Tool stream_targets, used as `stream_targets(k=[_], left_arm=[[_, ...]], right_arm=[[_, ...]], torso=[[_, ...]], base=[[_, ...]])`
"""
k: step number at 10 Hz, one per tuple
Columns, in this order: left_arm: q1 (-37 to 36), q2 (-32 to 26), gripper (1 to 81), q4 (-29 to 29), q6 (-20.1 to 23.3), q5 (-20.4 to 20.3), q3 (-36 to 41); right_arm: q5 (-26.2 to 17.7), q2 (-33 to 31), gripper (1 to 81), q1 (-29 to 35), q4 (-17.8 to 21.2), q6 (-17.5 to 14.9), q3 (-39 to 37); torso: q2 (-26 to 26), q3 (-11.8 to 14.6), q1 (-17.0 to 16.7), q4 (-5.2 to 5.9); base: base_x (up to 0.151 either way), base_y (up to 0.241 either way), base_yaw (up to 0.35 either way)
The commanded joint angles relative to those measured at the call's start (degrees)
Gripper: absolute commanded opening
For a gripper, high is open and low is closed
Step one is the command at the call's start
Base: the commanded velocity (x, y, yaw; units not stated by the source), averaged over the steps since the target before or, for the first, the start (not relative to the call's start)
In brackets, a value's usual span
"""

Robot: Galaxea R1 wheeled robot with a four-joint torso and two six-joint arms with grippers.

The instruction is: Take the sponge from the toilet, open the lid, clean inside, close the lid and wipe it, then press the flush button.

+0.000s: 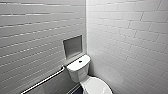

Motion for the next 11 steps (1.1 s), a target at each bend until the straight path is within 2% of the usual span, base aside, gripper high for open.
stream_targets(k=[1, 3, 4, 5, 6, 8, 11], left_arm=[[-3.1, 0.1, 81.1, -0.5, 0.3, 3.8, 0.3], [-3.1, 0.2, 81.1, -0.3, 0.2, 3.8, -0.4], [-2.8, 0.5, 81.1, -0.5, 0.2, 3.9, -1.7], [-2.3, 1.1, 81.1, -0.4, 0.4, 3.7, -3.1], [-2.3, 1.6, 81.1, -0.3, 0.4, 3.8, -3.8], [-2.3, 2.1, 81.1, -0.2, 0.4, 3.7, -3.9], [-2.2, 2.2, 81.1, -0.2, 0.4, 3.7, -4.0]], right_arm=[[-2.8, 0.2, 1.0, 0.9, -0.7, -0.1, -0.8], [-3.4, 1.4, 1.0, 0.9, -0.8, -0.1, -2.6], [-4.7, 2.0, 1.0, 1.3, -0.8, -0.1, -3.6], [-5.6, 2.7, 1.0, 1.6, -0.8, -0.1, -4.3], [-6.2, 3.3, 1.0, 1.9, -0.8, -0.1, -4.9], [-6.3, 4.0, 1.0, 2.1, -0.8, -0.1, -5.7], [-6.7, 4.3, 1.0, 2.5, -0.7, -0.1, -6.0]], torso=[[0.0, 5.3, 0.0, 0.00], [0.9, 8.1, -0.5, 0.00], [1.0, 4.8, -0.7, -0.02], [1.0, 6.7, -0.7, -0.02], [6.8, 7.7, -4.1, -0.02], [8.2, 8.3, -4.1, -0.02], [14.4, 8.6, -4.1, -0.02]], base=[[0.000, 0.000, 0.000], [0.000, 0.000, 0.000], [0.000, 0.000, 0.000], [0.000, 0.000, 0.000], [0.000, 0.000, 0.000], [0.000, 0.000, 0.000], [0.000, 0.000, 0.000]])
